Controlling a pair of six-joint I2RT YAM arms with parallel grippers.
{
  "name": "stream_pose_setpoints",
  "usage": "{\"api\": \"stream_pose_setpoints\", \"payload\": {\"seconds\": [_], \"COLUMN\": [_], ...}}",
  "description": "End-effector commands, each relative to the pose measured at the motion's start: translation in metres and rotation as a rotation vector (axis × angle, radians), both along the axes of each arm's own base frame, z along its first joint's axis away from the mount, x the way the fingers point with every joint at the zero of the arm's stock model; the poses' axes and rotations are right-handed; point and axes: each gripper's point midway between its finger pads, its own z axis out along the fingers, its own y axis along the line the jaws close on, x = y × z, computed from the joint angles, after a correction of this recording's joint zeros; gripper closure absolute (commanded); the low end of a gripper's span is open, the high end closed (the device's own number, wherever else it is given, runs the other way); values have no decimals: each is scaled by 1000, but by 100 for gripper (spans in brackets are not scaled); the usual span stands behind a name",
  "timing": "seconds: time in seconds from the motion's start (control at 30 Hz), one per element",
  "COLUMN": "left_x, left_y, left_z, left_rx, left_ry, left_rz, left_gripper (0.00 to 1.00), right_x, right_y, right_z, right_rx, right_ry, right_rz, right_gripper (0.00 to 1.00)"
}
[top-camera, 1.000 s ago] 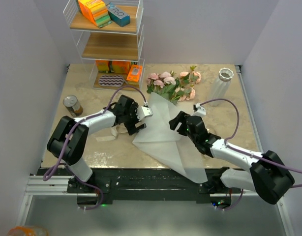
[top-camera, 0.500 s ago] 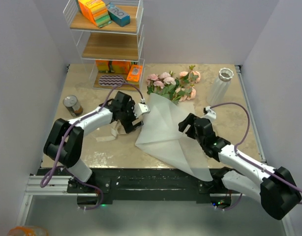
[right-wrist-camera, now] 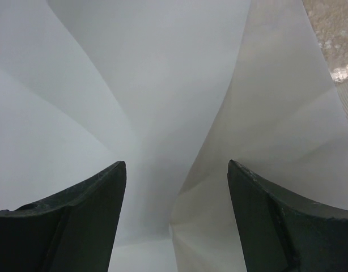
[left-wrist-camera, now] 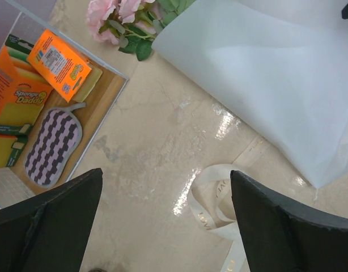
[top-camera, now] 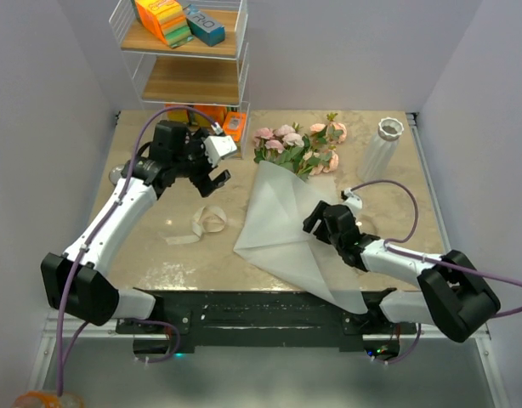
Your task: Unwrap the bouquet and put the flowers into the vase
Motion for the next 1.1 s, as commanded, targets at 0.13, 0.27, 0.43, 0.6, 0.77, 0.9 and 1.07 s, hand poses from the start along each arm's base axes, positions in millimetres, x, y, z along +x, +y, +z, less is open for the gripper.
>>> {"api": "stream_pose_setpoints", "payload": {"seconds": [0.13,0.27,0.43,0.6,0.77,0.9,1.07], "left_x": [-22,-25,-25,-23,-19,-13,1], "left_y": [7,10,13,11,16,20,31], "left_z": [-4,-3,1,10,19,27,36], "left_rx": [1,4,-11,-32,-34,-42,-43], "left_ry": [69,72,60,57,20,-5,-28], "left_rz": [-6,16,49,61,100,152,255], "left_gripper": [1,1,1,1,1,1,1], "right_x": [35,35,38,46,55,58,61], "right_y": [13,13,18,25,39,55,87], "right_z": [30,24,31,56,97,124,161], "right_rx": [67,70,95,68,112,160,204], "right_ry": [-151,-157,-186,-216,-298,-363,-449], "right_rz": [-29,-31,-12,37,85,154,267], "right_gripper": [35,49,66,92,100,100,100]}}
